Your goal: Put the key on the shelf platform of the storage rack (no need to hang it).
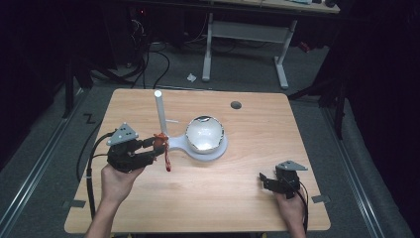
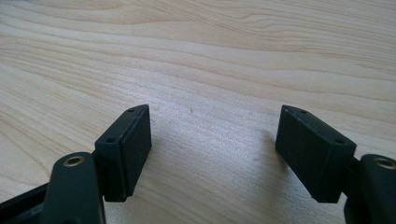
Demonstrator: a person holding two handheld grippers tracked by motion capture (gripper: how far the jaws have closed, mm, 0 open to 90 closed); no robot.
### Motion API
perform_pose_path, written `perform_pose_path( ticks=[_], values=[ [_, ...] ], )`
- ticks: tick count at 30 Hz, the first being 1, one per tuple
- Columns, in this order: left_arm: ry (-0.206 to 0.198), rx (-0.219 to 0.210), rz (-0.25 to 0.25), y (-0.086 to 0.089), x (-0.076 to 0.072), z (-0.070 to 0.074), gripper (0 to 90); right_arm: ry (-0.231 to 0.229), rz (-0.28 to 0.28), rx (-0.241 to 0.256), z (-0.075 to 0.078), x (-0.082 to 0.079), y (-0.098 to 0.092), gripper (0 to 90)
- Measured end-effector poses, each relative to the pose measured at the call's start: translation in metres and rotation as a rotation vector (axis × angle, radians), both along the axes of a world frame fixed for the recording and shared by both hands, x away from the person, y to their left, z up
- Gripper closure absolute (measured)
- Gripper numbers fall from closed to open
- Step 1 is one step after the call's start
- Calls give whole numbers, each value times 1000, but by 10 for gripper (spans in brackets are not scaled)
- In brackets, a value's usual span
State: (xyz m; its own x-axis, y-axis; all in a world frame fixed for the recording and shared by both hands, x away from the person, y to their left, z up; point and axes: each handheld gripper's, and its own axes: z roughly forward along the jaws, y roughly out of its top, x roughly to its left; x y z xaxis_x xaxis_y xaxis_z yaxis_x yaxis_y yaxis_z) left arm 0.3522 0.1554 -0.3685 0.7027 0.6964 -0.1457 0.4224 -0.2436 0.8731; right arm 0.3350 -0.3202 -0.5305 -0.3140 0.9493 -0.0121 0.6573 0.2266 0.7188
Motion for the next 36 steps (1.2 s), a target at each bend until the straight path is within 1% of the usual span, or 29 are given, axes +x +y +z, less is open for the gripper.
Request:
perform_pose_path(
  ticks=[2, 4, 5, 8, 11, 12, 14, 15, 16, 17, 20, 23, 24, 28, 30, 31, 32, 36],
  values=[
    [1, -1, -13, -3, 1, 5, 569, -1, 1, 0, 0, 0, 0, 271],
    [-1, -1, -20, -4, 1, 7, 569, -1, 1, 0, 0, 0, 0, 271],
    [-6, -8, -35, -6, 3, 10, 569, -1, 1, 0, 0, 0, 0, 271],
    [-8, -10, -50, -9, 5, 13, 569, -1, 1, -1, 0, 0, 0, 271],
    [-4, -7, -65, -14, 11, 17, 569, -1, 1, -1, 0, 0, 0, 271],
    [0, -6, -74, -18, 15, 20, 569, -1, 1, 0, 0, 0, 0, 271],
    [-2, -1, -79, -21, 17, 21, 569, -2, 2, -2, 0, 0, 0, 271],
    [-3, -6, -83, -24, 21, 24, 569, -1, 1, -1, 0, 0, 0, 271],
    [-3, -6, -83, -24, 21, 24, 569, -1, 1, 0, 0, 0, 0, 271],
    [-2, -24, -84, -27, 25, 27, 569, -1, 1, -1, 0, 0, 0, 271],
    [-8, -28, -85, -30, 29, 31, 569, -2, 2, -2, 0, 0, 0, 272],
    [-13, -23, -93, -36, 35, 36, 570, -1, 0, -1, 0, 0, 0, 272],
    [-26, -13, -96, -41, 38, 40, 569, -1, -1, -1, 0, 0, 0, 272],
    [-30, -21, -98, -47, 42, 43, 569, -1, 0, -1, 0, 0, 0, 272],
    [-18, -35, -105, -50, 47, 44, 569, -1, 0, 0, 0, 0, 0, 271],
    [-16, -31, -107, -54, 51, 44, 569, -1, 0, 0, 0, 0, 0, 271],
    [-16, -31, -107, -54, 51, 44, 569, -1, 0, 0, 0, 0, 0, 271],
    [-12, -23, -114, -63, 57, 42, 569, -1, 0, -1, 0, 0, 0, 271]
  ],
)
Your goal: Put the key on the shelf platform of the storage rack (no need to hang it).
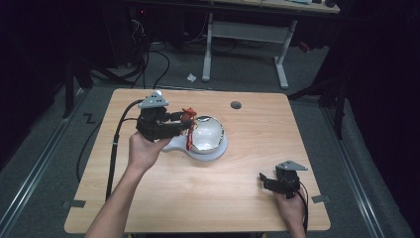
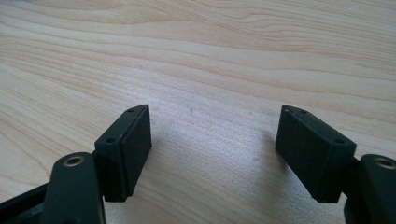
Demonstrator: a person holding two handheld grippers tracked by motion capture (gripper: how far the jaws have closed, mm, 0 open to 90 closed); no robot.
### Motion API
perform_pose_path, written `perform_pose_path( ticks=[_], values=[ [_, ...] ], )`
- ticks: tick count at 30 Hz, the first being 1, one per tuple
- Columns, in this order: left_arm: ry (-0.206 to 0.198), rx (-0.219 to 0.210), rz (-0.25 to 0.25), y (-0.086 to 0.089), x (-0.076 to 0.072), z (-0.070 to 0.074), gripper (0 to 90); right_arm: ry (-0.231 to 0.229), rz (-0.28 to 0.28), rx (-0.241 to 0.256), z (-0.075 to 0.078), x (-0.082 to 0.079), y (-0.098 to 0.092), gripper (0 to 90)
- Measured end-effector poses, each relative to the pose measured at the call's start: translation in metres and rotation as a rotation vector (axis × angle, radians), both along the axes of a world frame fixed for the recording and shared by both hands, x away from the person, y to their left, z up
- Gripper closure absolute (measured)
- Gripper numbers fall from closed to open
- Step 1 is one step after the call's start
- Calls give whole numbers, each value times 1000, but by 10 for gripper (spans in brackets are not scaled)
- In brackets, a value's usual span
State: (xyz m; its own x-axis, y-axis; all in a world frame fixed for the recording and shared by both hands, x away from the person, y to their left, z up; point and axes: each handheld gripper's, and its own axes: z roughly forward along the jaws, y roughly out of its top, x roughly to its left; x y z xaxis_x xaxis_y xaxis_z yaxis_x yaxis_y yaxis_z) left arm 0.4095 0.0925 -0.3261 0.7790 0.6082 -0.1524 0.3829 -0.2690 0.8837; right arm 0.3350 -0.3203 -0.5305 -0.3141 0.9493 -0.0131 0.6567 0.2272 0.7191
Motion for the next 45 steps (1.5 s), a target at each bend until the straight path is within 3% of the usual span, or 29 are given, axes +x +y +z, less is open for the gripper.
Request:
perform_pose_path(
  ticks=[11, 22, 28, 35, 45],
  values=[
    [-2, 10, 3, -20, 16, -10, 569, 0, 0, 0, 0, 0, 0, 271],
    [14, 76, -6, -41, 26, -30, 569, 0, 0, 1, 0, 0, 0, 271],
    [16, 86, -11, -46, 29, -37, 568, 0, 0, 2, 0, 0, 0, 270],
    [17, 77, -26, -49, 31, -47, 568, -1, 1, -1, 0, 0, 0, 270],
    [49, 70, -26, -54, 35, -66, 568, 0, 0, -1, 0, 0, 0, 271]
  ],
)
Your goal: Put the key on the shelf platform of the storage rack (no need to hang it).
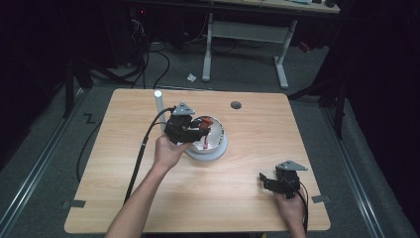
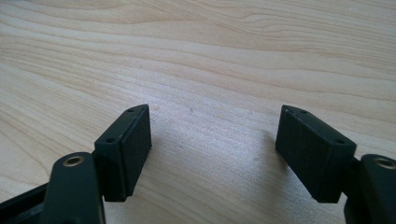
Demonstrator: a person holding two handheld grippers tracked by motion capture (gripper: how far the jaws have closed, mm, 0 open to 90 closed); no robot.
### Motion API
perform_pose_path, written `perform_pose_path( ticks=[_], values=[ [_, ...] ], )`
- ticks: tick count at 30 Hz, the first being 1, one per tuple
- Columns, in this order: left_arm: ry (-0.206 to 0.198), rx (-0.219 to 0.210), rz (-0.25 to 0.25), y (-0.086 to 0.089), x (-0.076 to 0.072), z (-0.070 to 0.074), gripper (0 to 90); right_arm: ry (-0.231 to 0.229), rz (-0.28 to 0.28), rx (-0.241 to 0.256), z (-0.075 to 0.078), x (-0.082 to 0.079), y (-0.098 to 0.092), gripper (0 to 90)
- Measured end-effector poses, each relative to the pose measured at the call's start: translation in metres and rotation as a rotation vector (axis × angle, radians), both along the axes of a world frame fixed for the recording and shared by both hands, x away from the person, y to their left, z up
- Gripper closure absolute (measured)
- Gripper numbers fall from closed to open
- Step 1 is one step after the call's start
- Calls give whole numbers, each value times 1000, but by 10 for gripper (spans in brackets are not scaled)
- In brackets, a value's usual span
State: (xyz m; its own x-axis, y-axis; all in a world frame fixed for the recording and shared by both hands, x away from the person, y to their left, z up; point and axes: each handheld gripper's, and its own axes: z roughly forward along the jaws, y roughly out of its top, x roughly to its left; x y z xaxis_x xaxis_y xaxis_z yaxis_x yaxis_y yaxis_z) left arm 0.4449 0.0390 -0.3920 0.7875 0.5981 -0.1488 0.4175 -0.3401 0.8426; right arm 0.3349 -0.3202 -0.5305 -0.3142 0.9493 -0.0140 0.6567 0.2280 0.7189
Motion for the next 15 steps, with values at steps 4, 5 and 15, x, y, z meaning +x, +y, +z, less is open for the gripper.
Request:
perform_pose_path(
  ticks=[4, 5, 15],
  values=[
    [13, 8, 0, -2, 2, -5, 568, 0, 0, 0, 0, 0, 0, 271],
    [15, 9, -2, -4, 2, -6, 568, 0, 0, 0, 0, 0, 0, 271],
    [19, 27, 0, -11, 6, -17, 567, 0, 0, 0, 0, 0, 0, 270]
  ],
)
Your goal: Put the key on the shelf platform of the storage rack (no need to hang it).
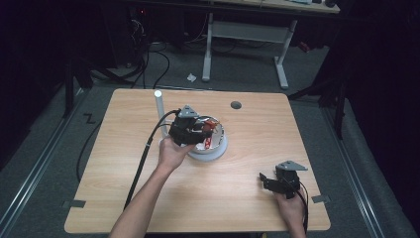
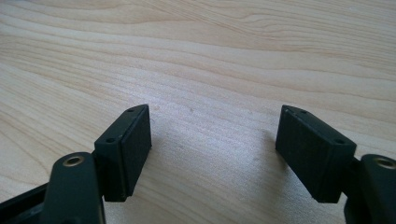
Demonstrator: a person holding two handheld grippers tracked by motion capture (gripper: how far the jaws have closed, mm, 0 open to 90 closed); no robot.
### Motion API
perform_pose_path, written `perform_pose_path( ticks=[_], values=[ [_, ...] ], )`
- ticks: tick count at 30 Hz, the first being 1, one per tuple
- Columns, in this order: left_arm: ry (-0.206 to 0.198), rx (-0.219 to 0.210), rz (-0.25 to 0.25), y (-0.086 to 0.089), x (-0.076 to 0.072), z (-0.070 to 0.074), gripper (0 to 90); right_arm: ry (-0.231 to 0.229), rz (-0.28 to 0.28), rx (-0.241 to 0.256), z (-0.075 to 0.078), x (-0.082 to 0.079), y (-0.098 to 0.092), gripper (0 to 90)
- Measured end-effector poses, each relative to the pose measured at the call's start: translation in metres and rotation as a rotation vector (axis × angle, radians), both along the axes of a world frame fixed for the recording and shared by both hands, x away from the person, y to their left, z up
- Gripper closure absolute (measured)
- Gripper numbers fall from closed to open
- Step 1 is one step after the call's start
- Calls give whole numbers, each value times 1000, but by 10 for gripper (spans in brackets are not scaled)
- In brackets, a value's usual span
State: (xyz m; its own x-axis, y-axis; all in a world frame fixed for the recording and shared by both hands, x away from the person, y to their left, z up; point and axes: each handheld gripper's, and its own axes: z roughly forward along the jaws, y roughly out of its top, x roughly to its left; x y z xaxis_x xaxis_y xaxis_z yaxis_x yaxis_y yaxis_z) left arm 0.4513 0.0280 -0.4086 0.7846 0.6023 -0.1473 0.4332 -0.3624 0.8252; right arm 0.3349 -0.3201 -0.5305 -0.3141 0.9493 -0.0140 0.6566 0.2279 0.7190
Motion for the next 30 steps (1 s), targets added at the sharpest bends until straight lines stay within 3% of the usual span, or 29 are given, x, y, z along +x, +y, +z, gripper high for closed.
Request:
perform_pose_path(
  ticks=[6, 30],
  values=[
    [22, -3, 21, 2, 2, -12, 567, 0, 0, 0, 0, 0, 0, 270],
    [58, 113, 96, -9, 15, -45, 564, 0, 0, -1, 0, 0, 0, 270]
  ],
)
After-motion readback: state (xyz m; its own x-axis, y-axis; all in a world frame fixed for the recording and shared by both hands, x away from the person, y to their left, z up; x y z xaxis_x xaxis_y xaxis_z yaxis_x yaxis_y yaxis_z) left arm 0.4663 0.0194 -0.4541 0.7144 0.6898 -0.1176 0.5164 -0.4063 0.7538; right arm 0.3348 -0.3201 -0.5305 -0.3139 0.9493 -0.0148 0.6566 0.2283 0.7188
